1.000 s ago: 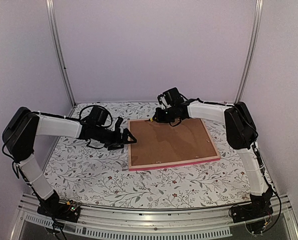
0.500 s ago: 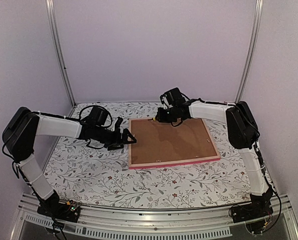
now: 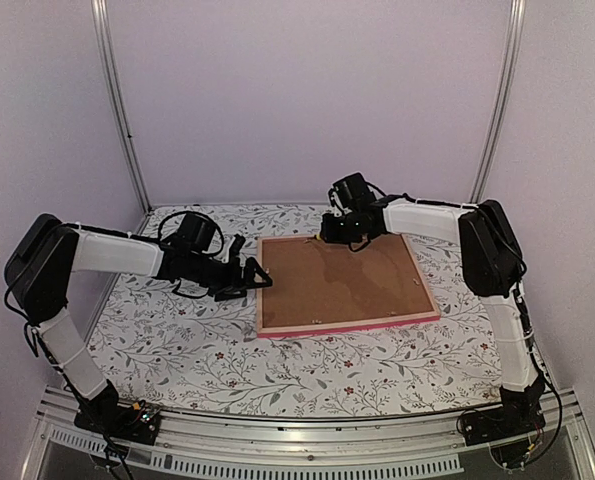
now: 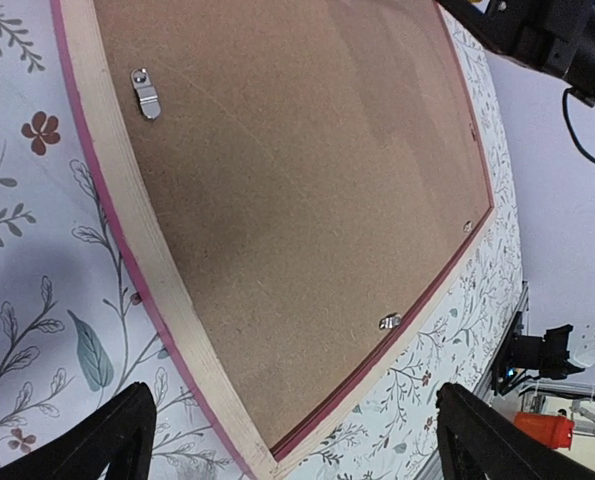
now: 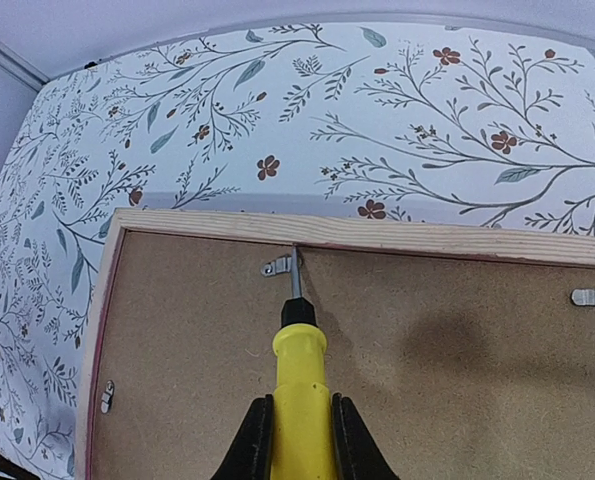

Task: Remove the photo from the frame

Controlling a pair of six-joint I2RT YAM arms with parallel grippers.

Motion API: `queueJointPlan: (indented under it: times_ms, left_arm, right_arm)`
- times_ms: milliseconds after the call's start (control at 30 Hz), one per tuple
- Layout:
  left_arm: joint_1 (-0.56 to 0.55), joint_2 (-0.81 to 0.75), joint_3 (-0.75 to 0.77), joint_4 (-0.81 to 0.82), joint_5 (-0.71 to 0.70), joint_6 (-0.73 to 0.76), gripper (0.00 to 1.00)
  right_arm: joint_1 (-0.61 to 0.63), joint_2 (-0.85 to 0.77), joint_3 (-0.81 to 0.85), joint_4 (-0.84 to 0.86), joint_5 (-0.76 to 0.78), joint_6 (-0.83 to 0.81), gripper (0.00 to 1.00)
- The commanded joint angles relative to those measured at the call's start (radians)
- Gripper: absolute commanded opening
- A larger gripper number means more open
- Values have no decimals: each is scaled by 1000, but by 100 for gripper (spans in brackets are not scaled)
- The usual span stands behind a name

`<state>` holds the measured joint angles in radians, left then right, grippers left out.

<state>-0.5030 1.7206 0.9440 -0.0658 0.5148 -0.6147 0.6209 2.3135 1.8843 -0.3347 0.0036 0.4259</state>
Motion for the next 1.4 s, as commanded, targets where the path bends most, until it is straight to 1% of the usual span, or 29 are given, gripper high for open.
queueJointPlan:
  times_ms: [0,500,733,967,1367]
  left_arm:
    - [11,-22,-16,13,-1,-4,99]
    - [10,-14,-5,14,1,-10,99]
    - [11,-13,-5,12,1,-10,99]
    - [10,-9,-2,16,4,-11,99]
    - [10,-13,-11,16,2,-10,99]
  right_arm:
    - [-12,-47,-27,-55,57,-9,0]
    - [-12,-69,-29,-38,24,-22,0]
    - [-5,-71,-9,-7,-46,-41,0]
    - [14,-70,15,-4,-50,-59,0]
    - [18,-80,1,-3,-32,-50,0]
